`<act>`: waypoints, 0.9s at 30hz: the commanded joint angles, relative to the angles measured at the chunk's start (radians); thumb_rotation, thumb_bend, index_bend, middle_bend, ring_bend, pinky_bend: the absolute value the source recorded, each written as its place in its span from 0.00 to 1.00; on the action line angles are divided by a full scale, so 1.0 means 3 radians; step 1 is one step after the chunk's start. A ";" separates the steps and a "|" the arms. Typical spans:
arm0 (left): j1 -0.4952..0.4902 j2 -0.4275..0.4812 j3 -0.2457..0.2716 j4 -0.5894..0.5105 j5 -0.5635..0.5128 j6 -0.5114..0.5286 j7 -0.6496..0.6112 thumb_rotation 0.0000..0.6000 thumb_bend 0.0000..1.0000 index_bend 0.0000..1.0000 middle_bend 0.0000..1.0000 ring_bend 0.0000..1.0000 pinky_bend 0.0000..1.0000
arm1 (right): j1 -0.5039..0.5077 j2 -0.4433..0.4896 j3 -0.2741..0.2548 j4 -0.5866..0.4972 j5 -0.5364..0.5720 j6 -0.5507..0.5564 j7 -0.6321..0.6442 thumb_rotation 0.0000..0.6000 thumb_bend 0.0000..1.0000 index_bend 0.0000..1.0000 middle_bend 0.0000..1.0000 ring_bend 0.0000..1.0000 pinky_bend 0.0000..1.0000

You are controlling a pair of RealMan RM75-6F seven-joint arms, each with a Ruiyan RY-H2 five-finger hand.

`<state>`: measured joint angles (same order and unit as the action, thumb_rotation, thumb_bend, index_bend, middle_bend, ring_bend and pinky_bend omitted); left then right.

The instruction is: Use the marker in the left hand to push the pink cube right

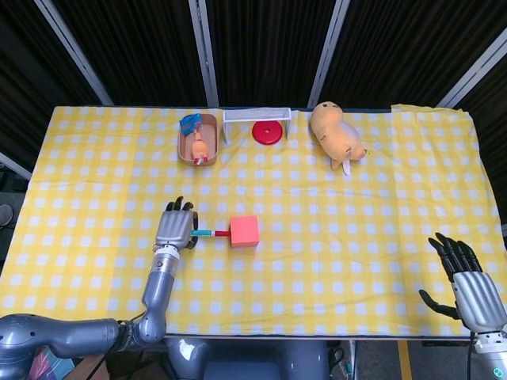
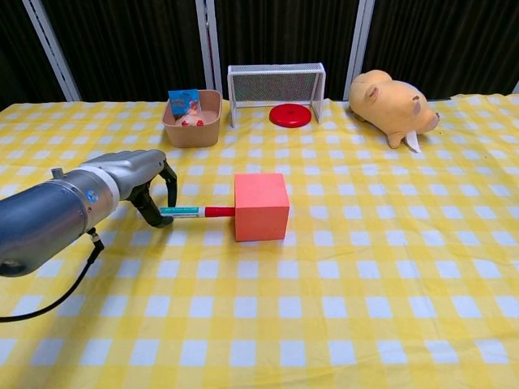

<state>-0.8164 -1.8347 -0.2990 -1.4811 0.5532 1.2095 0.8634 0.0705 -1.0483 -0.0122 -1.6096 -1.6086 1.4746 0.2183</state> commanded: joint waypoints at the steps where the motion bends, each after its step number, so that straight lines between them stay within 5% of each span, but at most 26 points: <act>1: -0.0029 -0.0033 -0.0009 0.0005 -0.0019 0.0026 0.0035 1.00 0.47 0.64 0.18 0.04 0.12 | 0.0000 0.0001 0.0000 0.0000 0.0001 0.0000 0.0004 1.00 0.32 0.00 0.00 0.00 0.00; 27: -0.0248 -0.0216 -0.0102 0.0039 -0.0249 0.0185 0.0342 1.00 0.47 0.65 0.18 0.04 0.12 | 0.0000 0.0006 -0.0003 -0.0005 0.0009 -0.0012 0.0024 1.00 0.32 0.00 0.00 0.00 0.00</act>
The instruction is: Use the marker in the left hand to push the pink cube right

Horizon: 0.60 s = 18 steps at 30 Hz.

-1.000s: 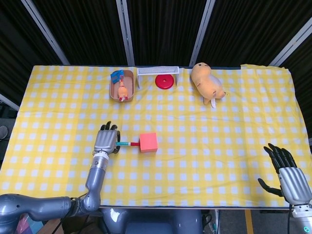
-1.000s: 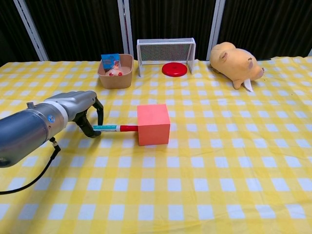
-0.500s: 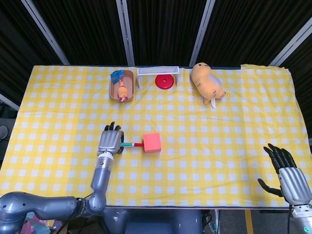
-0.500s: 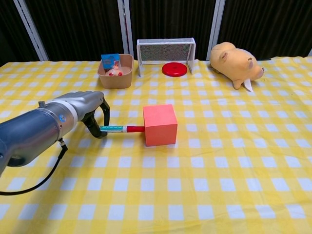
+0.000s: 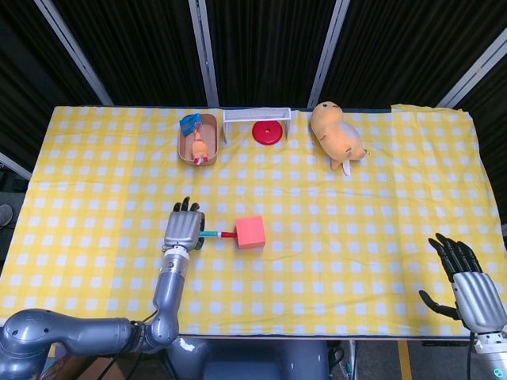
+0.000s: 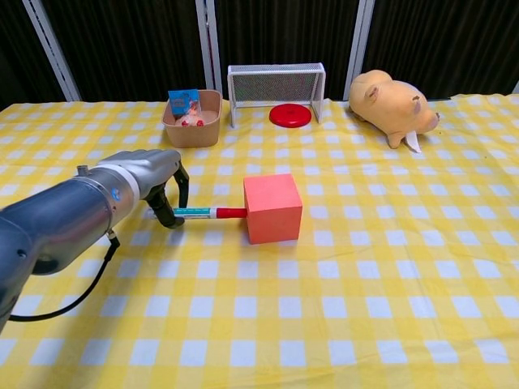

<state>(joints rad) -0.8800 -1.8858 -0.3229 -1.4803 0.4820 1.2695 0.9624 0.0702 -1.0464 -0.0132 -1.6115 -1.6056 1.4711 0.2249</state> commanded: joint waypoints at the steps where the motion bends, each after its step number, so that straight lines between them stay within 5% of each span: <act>1: -0.0061 -0.0077 -0.0039 0.0059 -0.0019 -0.0021 0.0020 1.00 0.47 0.65 0.18 0.04 0.12 | 0.0001 0.0000 0.0000 0.0001 -0.0002 0.0000 0.0005 1.00 0.32 0.00 0.00 0.00 0.00; 18: -0.0433 -0.0494 -0.0307 0.0457 -0.0168 -0.0035 0.0221 1.00 0.47 0.65 0.18 0.04 0.12 | -0.0004 0.0012 -0.0003 0.0002 -0.0005 0.0009 0.0045 1.00 0.32 0.00 0.00 0.00 0.00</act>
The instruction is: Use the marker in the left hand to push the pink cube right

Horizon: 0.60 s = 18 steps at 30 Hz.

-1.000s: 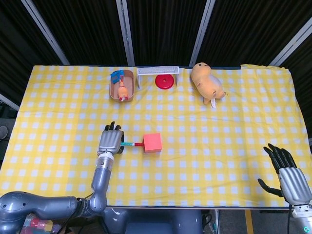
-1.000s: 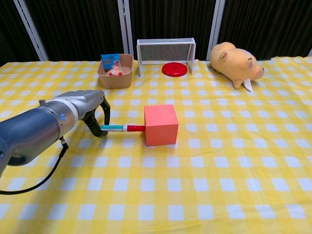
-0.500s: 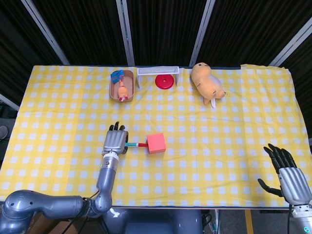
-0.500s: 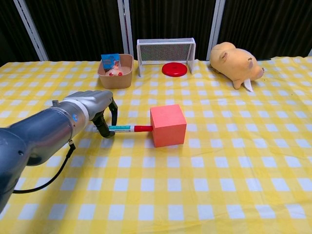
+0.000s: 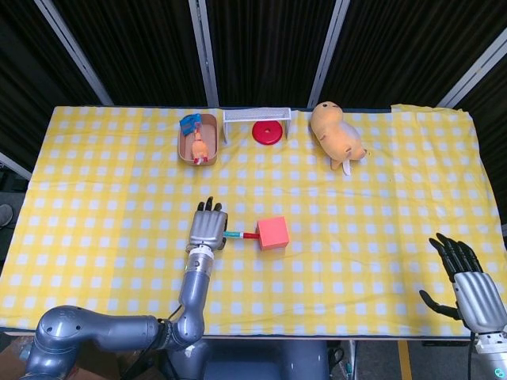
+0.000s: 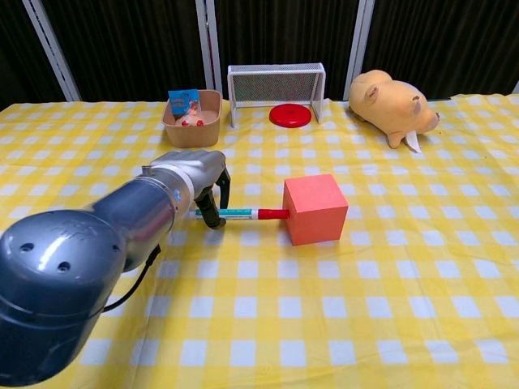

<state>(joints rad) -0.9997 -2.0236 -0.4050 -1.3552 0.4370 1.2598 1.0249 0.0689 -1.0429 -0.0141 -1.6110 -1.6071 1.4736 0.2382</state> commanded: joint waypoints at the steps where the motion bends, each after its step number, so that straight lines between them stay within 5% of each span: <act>1: -0.0053 -0.0053 -0.0048 0.0066 -0.0019 -0.0005 0.0019 1.00 0.47 0.65 0.18 0.04 0.12 | 0.0000 0.0001 0.0000 0.0000 0.0001 -0.0001 0.0004 1.00 0.32 0.00 0.00 0.00 0.00; 18: -0.0101 -0.0062 -0.0098 0.0133 -0.0157 0.0056 0.0200 1.00 0.47 0.65 0.18 0.04 0.12 | -0.0001 0.0010 -0.0004 -0.0014 -0.0001 -0.0005 0.0019 1.00 0.32 0.00 0.00 0.00 0.00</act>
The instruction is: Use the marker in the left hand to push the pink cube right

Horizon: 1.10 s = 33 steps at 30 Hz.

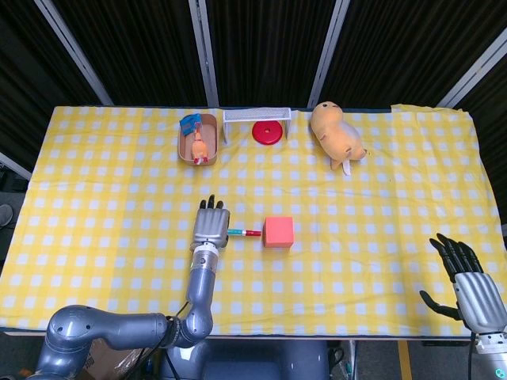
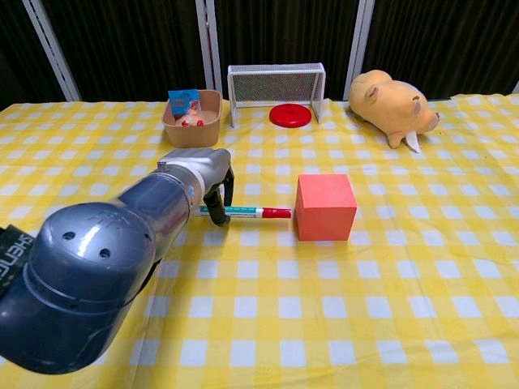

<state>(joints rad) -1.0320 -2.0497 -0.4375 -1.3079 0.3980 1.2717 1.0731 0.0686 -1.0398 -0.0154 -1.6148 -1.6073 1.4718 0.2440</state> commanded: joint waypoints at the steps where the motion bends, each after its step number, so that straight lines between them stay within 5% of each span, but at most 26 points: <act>1: 0.0009 0.0032 0.0012 -0.0036 -0.0031 0.0022 0.0048 1.00 0.47 0.65 0.18 0.04 0.12 | -0.0001 0.0000 -0.0001 -0.0003 -0.0001 0.0002 -0.0001 1.00 0.32 0.00 0.00 0.00 0.00; 13: -0.0128 -0.0134 -0.0068 0.0129 0.0012 -0.0049 0.0006 1.00 0.47 0.65 0.18 0.04 0.12 | -0.0005 0.0009 -0.0009 -0.0010 -0.0001 -0.0005 0.0010 1.00 0.32 0.00 0.00 0.00 0.00; 33: -0.0686 -0.0691 -0.0454 0.0784 0.0058 -0.0224 0.0015 1.00 0.47 0.65 0.18 0.04 0.12 | -0.0001 0.0029 -0.0013 -0.0001 0.0016 -0.0033 0.0048 1.00 0.32 0.00 0.00 0.00 0.00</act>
<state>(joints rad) -1.2351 -2.2540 -0.5708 -1.0753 0.4159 1.2059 1.0780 0.0682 -1.0311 -0.0193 -1.6150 -1.6025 1.4620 0.2584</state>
